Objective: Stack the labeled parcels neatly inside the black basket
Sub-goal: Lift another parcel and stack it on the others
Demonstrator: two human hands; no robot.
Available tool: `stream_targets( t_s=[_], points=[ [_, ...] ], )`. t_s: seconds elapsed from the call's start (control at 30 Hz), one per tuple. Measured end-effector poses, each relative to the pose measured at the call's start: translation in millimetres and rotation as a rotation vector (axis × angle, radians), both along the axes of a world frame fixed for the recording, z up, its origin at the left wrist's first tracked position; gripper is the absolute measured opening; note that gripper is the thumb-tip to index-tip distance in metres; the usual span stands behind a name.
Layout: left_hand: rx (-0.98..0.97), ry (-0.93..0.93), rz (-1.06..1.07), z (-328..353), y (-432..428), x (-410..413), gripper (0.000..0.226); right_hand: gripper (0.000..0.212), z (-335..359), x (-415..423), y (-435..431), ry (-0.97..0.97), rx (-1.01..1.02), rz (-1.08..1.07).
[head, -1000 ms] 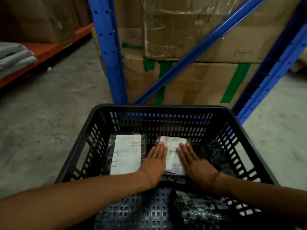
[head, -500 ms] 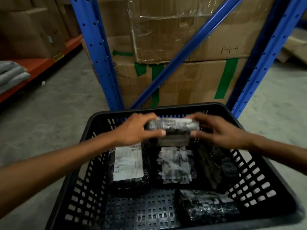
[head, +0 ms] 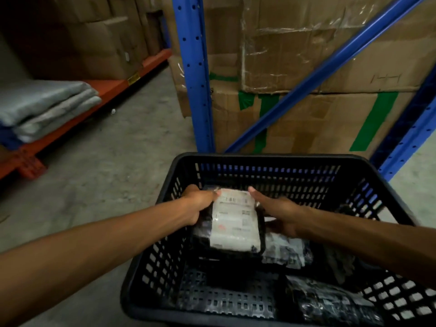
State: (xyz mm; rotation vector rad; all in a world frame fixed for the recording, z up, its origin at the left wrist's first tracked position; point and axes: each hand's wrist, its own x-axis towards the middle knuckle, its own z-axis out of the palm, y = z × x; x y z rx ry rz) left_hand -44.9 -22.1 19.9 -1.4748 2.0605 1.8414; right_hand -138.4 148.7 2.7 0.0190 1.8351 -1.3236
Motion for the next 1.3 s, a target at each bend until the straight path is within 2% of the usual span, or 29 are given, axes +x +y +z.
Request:
stream_targets(
  t_s=[0.13, 0.2, 0.3, 0.33, 0.43, 0.47, 0.53, 0.6, 0.67, 0.73, 0.8, 0.87, 0.93, 1.0, 1.07, 1.13, 1.17, 1.3],
  points=[
    [-0.232, -0.033, 0.016, -1, -23, -6, 0.046, 0.03, -2, -4, -28, 0.129, -0.042, 0.082],
    [-0.422, -0.101, -0.141, 1, -29, -8, 0.042, 0.033, -17, 1, -40, 0.211, 0.038, 0.082],
    [-0.611, -0.254, -0.492, 2, -23, -6, 0.048, 0.048, -42, 13, -45, 0.392, 0.142, 0.19],
    [-0.679, -0.294, -0.569, 0, -21, -6, 0.048, 0.046, -45, 12, -43, 0.394, 0.131, 0.213],
    [-0.756, -0.331, -0.646, 1, -16, -5, 0.045, 0.018, -38, 1, -33, 0.281, 0.067, 0.275],
    [-0.781, -0.327, -0.658, 3, -13, -5, 0.046, 0.017, -33, -4, -29, 0.296, 0.082, 0.295],
    [-0.867, -0.276, -0.705, 4, -1, -7, 0.054, 0.032, -30, -12, -16, 0.435, 0.164, 0.354],
    [-0.947, -0.159, -0.804, 3, 20, -11, 0.066, 0.034, -36, -20, 8, 0.712, 0.317, 0.457],
    [-0.951, -0.044, -0.921, -5, 51, -18, 0.07, 0.045, -45, -27, 41, 0.954, 0.523, 0.676],
    [-0.942, 0.003, -1.039, -20, 85, -25, 0.067, 0.063, -56, -29, 74, 1.007, 0.677, 0.877],
    [-0.918, -0.083, -1.167, -44, 115, -29, 0.073, 0.072, -76, -26, 101, 0.983, 0.757, 1.056],
    [-0.899, -0.278, -1.26, -71, 131, -32, 0.088, 0.082, -93, -19, 115, 1.005, 0.831, 1.168],
    [-0.862, -0.475, -1.264, -91, 131, -38, 0.097, 0.083, -99, -12, 114, 1.01, 0.869, 1.165],
    [-0.868, -0.588, -1.237, -106, 126, -44, 0.101, 0.076, -100, -9, 110, 1.097, 0.82, 1.064],
    [-0.874, -0.594, -1.197, -117, 125, -46, 0.104, 0.059, -109, -12, 105, 1.04, 0.71, 0.924],
    [-0.889, -0.568, -1.144, -127, 127, -46, 0.108, 0.049, -116, -12, 100, 1.058, 0.818, 0.87],
    [-0.93, -0.562, -1.142, -131, 129, -44, 0.109, 0.053, -121, -14, 96, 1.129, 0.879, 0.866],
    [-1.002, -0.523, -1.135, -131, 131, -40, 0.102, 0.064, -131, -16, 93, 1.138, 0.953, 1.038]
  ],
)
